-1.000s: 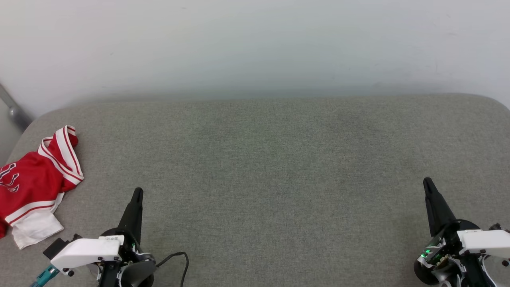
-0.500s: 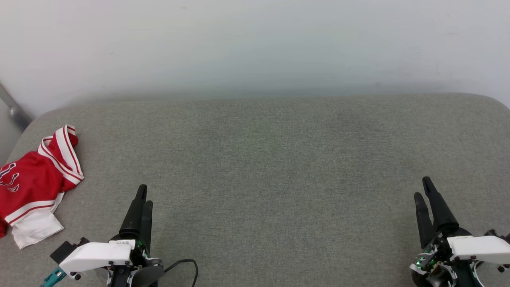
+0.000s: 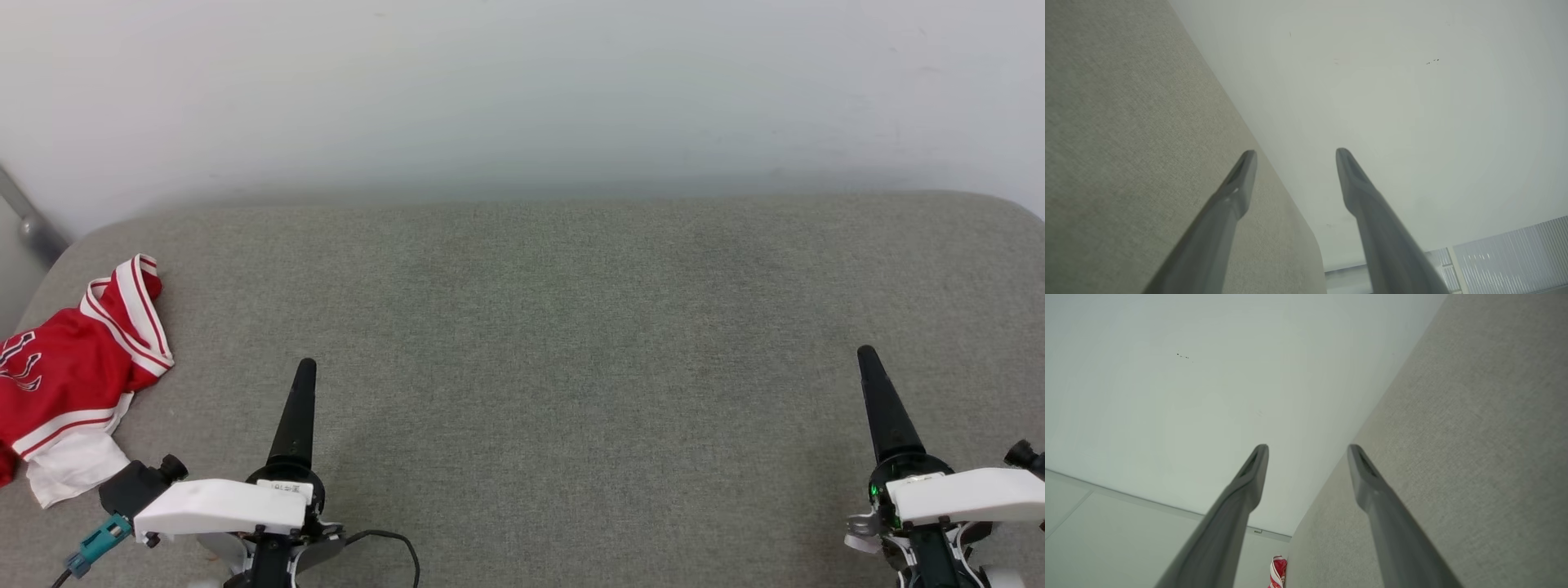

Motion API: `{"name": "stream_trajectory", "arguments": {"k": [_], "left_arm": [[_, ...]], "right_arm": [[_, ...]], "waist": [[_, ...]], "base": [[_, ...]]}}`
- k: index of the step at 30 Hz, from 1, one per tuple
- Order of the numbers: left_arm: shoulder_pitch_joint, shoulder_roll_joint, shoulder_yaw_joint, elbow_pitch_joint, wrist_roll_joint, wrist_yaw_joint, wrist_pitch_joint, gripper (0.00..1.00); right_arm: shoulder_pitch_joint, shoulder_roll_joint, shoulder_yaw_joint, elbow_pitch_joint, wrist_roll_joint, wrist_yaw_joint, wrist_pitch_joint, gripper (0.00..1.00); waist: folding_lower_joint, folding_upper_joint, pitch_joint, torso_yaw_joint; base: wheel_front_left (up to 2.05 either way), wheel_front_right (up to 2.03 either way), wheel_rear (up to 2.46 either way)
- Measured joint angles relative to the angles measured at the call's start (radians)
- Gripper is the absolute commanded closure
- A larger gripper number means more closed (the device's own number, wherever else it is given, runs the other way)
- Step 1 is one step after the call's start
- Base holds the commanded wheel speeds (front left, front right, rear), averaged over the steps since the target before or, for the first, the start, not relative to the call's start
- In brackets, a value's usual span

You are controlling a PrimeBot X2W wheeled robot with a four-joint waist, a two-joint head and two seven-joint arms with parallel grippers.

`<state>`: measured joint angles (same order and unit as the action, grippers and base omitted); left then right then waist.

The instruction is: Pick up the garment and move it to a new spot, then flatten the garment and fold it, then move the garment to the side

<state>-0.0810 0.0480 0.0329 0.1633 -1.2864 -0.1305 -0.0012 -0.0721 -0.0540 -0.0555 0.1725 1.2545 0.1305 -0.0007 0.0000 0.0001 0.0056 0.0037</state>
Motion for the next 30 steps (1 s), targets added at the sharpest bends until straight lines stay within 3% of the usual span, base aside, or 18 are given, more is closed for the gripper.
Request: {"name": "stream_trajectory", "arguments": {"k": [14,30], "left_arm": [[0.0,0.013,-0.044,-0.01,0.353,0.0,-0.051,0.0],[-0.007,0.06,-0.12,-0.014,0.654,0.068,-0.101,0.0]], "right_arm": [[0.002,0.0,0.018,-0.021,-0.366,0.0,-0.043,0.0],[0.012,0.0,0.028,-0.062,-0.666,0.0,-0.05,0.0]], "waist": [[0.0,0.0,-0.002,0.002],[0.0,0.0,-0.001,0.005]], "base": [[0.0,0.0,0.0],[0.0,0.0,0.0]]}}
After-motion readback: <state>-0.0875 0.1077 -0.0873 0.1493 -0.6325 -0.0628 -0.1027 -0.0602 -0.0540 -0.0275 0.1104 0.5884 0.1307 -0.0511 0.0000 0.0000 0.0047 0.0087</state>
